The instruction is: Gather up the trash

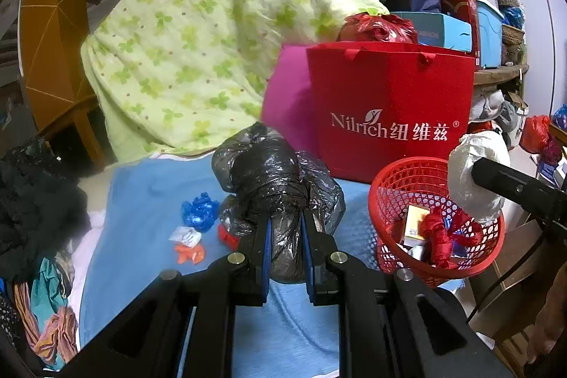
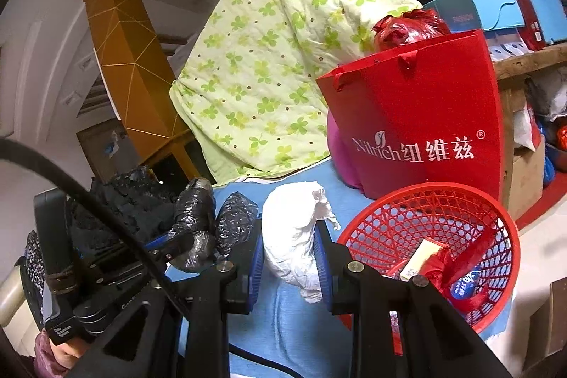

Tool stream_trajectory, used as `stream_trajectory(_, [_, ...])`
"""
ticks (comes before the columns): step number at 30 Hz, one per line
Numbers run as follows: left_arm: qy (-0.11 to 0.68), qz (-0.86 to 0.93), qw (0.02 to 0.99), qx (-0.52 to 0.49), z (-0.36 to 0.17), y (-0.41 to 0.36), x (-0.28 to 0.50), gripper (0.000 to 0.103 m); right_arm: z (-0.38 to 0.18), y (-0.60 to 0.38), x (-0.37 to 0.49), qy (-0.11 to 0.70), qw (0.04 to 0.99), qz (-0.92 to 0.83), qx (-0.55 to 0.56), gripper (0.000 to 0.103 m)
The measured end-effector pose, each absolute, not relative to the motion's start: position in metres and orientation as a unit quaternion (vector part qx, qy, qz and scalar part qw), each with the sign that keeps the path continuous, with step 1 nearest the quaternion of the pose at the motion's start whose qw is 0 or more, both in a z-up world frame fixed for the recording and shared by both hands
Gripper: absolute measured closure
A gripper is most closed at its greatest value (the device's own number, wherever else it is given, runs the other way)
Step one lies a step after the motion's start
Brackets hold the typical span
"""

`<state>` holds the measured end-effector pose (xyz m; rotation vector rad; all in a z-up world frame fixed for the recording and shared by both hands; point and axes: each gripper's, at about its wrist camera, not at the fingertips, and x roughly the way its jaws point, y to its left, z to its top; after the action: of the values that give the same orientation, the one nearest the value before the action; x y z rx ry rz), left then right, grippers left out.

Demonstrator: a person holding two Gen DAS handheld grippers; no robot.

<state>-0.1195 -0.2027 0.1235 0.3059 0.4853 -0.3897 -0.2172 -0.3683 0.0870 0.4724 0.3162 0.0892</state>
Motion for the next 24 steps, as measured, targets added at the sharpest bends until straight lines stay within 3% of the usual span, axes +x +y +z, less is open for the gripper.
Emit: stream_trajectory(24, [0.236,-0.222,0.927,0.188,0.117,-0.252,-0.130,0.087,0.076,-0.404,-0.230,0.146,0.952,0.023,0.268,0.074])
